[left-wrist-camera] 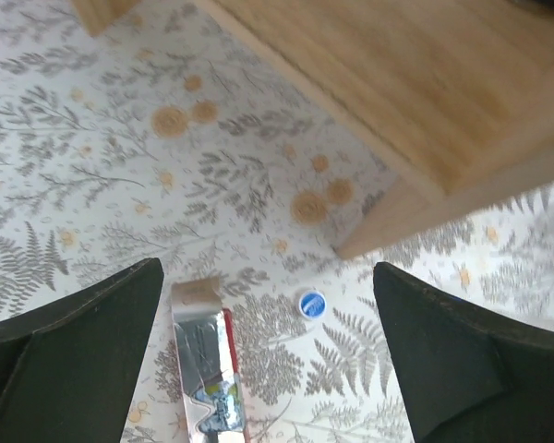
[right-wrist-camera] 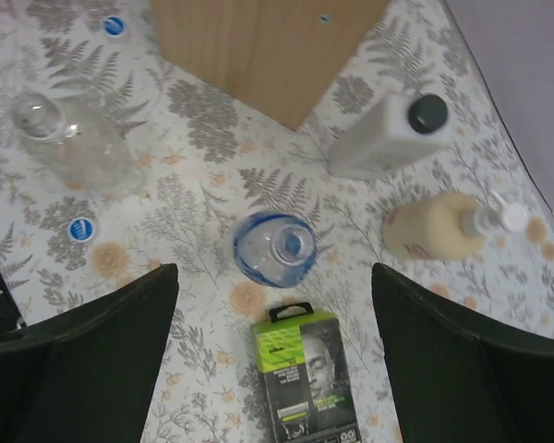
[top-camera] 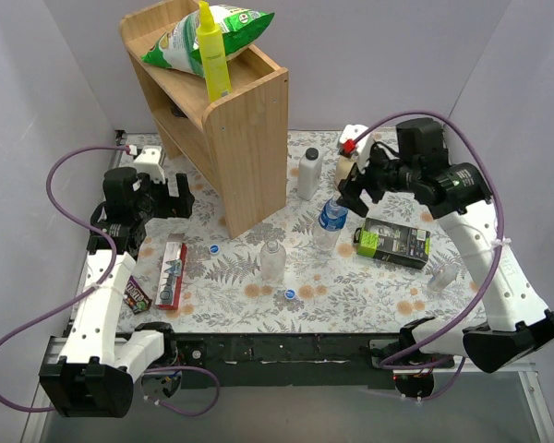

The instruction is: Screw on the bottle caps

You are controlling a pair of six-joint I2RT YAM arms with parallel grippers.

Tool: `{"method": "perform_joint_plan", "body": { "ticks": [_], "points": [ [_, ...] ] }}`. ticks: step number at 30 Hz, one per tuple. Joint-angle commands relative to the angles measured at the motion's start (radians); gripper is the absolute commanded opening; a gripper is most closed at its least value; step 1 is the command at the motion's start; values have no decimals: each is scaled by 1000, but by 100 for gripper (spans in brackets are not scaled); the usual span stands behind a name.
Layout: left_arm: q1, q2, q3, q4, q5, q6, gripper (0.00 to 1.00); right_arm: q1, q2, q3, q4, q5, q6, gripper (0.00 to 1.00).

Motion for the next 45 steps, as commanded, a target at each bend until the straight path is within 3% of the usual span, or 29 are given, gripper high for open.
{"method": "perform_joint_plan", "body": {
  "ticks": [1,7,11,16,23,28,34,35,36,38,39,45],
  "points": [
    [-3,-48,-56,-82,161,108,98,140,19,-22,9,-144,-116,90],
    [-3,-106,-71,-182,336,165,98,370,71,-132,160,-168,-99,89],
    [-3,-141,-100,-203,350,176,98,467,111,-203,337,-153,-75,89],
    [-3,-161,-89,-231,374,199,98,490,184,-221,415,-171,-27,89],
    [-3,-175,-74,-263,488,260,98,494,217,-244,453,-158,0,80],
    [-3,-148,-47,-286,584,279,97,494,206,-287,447,-168,-15,61],
    [-6,-106,-19,-315,649,314,96,499,180,-353,476,-151,-6,52],
    [-9,-100,-16,-317,655,320,96,499,177,-356,493,-144,-4,47],
    [-10,-97,-16,-320,663,329,95,499,174,-358,499,-138,5,34],
    [-19,-80,-11,-320,699,352,95,499,166,-341,494,-122,11,17],
    [-29,-72,-4,-320,713,360,95,499,161,-319,485,-119,20,2],
    [-180,18,167,-349,723,395,97,450,123,-50,274,-153,86,1]
  ]
}}
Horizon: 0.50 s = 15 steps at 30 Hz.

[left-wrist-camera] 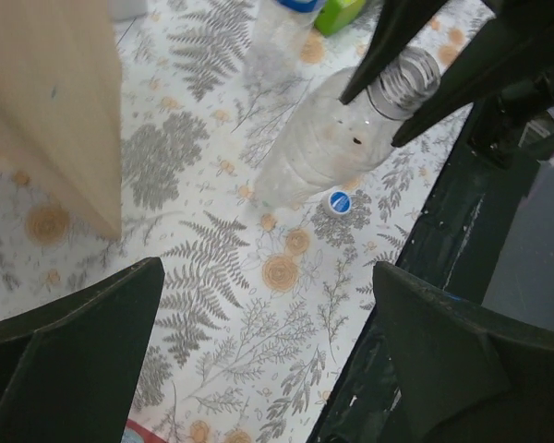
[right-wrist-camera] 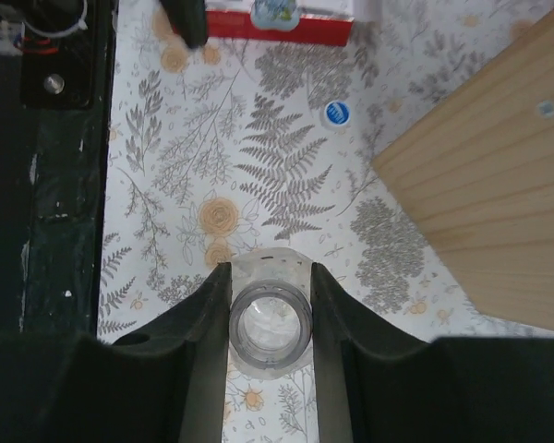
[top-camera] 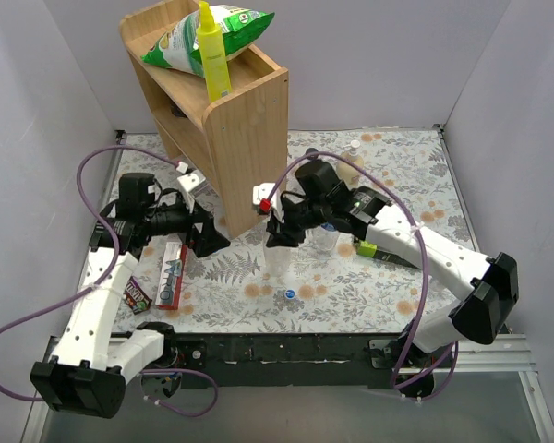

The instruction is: Screw on the bottle caps

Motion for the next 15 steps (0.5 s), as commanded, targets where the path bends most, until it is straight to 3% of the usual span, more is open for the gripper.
{"method": "perform_joint_plan", "body": {
  "ticks": [1,6,10,11,14,15],
  "points": [
    [-123,46,156,-27,59,49,98,-63,-69,244,-141,-88,71,1],
    [-175,96,213,-56,130,124,98,-175,-94,349,-238,-333,6,1],
    [-188,107,183,5,99,175,98,-197,-112,330,-165,-108,192,1],
    [-186,90,151,68,78,143,98,-207,-120,320,-101,-75,297,1],
    [-197,-40,-21,486,-45,-33,98,-218,-131,319,-40,71,401,1],
    [-221,-57,-53,534,-66,-56,98,-218,-123,333,-39,92,436,1]
  ]
}}
